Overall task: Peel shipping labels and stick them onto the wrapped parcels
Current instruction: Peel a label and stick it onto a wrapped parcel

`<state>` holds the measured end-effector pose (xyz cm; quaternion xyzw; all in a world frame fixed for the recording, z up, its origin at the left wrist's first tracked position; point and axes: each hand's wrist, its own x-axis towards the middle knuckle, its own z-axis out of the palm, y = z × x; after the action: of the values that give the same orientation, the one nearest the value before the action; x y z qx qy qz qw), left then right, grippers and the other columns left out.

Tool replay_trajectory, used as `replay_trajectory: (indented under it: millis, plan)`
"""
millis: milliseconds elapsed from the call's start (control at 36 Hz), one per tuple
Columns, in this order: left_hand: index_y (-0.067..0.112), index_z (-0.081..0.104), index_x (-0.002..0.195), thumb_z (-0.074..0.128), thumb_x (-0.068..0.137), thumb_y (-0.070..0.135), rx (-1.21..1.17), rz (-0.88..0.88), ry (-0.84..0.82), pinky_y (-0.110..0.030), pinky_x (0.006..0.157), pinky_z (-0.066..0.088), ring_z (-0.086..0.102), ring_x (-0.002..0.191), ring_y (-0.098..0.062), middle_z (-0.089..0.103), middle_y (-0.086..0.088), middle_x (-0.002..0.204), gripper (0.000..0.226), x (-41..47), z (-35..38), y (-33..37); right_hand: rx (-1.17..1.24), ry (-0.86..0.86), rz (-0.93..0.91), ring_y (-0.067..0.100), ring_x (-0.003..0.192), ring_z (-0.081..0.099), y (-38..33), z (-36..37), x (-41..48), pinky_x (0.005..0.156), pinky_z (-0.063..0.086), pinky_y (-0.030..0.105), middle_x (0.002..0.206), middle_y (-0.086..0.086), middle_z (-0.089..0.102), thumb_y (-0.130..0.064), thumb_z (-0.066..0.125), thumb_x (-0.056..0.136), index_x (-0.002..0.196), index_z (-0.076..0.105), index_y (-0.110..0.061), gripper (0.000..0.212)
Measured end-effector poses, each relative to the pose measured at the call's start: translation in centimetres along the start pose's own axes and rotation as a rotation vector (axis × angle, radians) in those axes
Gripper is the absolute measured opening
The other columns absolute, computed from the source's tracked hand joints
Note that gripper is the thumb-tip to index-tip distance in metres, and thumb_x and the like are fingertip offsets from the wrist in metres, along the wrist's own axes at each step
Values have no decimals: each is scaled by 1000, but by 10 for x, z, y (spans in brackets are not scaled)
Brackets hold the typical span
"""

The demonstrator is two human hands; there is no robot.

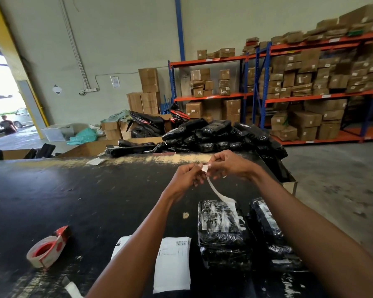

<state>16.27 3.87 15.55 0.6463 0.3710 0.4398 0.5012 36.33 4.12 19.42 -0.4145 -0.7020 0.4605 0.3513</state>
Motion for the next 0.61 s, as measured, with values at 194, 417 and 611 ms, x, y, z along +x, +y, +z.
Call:
replay_trajectory:
  millis: [194,417,611]
  plan:
    - [8,64,94,49,105,22,-72,-59,39,-21,56,43,62,60,-10,70,-3,78,23,2,6,-7,75,195,-106,24,68,73,11,-1,-2,51,58,32,79,15,71,2,64,94,98,56,-1,9]
    - [9,61,98,43,108,22,-108,-83,63,-22,55,42,63,60,-11,69,-4,79,24,10,13,-8,-111,228,-74,20,87,74,22,-6,0,77,61,32,99,11,76,-3,63,96,100,79,-9,17]
    - [9,54,87,41,109,23,-11,18,112,-23,54,46,61,57,-16,68,-9,73,29,15,22,-5,-502,198,-19,7,89,68,28,0,-9,78,53,25,97,-8,71,-60,83,71,108,78,-22,53]
